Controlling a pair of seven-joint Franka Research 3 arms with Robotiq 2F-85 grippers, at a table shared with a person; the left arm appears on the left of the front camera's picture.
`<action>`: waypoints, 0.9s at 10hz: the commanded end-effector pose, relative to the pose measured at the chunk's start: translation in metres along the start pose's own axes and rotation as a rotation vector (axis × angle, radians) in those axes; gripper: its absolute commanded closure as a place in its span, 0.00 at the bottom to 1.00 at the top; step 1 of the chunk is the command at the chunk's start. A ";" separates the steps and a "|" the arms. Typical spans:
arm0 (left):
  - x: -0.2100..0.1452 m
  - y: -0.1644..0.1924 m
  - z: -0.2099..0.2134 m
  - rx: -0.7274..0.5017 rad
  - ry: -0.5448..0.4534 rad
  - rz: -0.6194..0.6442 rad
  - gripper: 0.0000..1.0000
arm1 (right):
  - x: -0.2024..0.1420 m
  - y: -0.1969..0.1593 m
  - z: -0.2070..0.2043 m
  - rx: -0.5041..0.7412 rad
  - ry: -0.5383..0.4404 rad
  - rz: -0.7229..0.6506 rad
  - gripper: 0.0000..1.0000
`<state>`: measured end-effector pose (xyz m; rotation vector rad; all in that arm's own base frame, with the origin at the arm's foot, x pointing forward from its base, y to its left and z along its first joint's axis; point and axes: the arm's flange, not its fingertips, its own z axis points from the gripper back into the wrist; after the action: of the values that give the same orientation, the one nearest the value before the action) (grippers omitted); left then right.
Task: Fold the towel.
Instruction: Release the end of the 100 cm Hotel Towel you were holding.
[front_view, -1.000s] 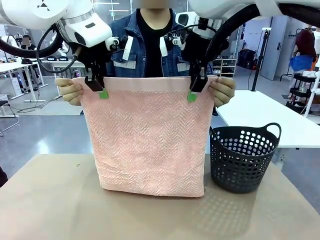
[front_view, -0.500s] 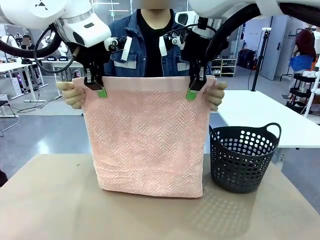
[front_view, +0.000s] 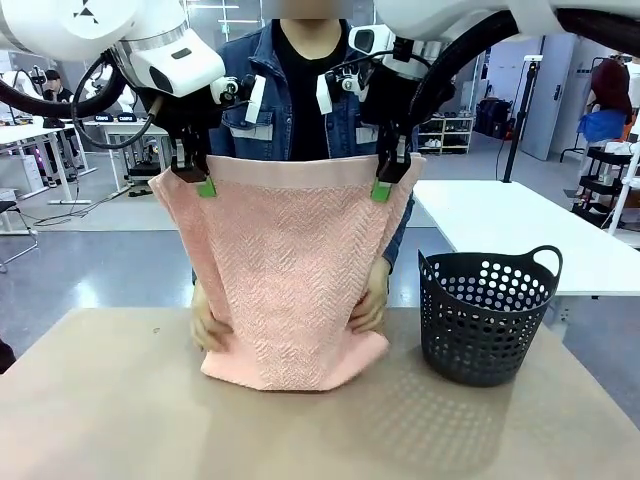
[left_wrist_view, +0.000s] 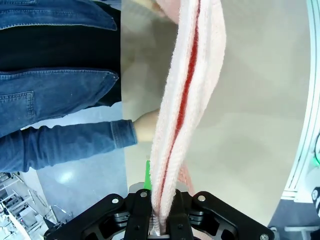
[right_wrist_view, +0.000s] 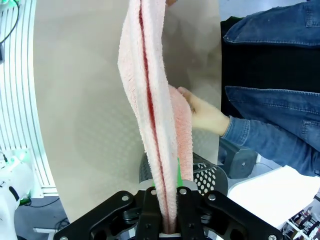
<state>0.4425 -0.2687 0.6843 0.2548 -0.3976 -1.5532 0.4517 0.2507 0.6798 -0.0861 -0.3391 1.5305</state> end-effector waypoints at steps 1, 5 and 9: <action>-0.002 0.001 0.002 0.000 0.001 -0.018 1.00 | -0.001 -0.001 0.003 -0.002 0.001 0.013 1.00; -0.002 0.001 0.002 0.000 0.001 -0.018 1.00 | -0.001 -0.001 0.003 -0.002 0.001 0.013 1.00; -0.002 0.001 0.002 0.000 0.001 -0.018 1.00 | -0.001 -0.001 0.003 -0.002 0.001 0.013 1.00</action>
<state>0.4425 -0.2686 0.6844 0.2549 -0.3978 -1.5534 0.4517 0.2508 0.6806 -0.0866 -0.3406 1.5306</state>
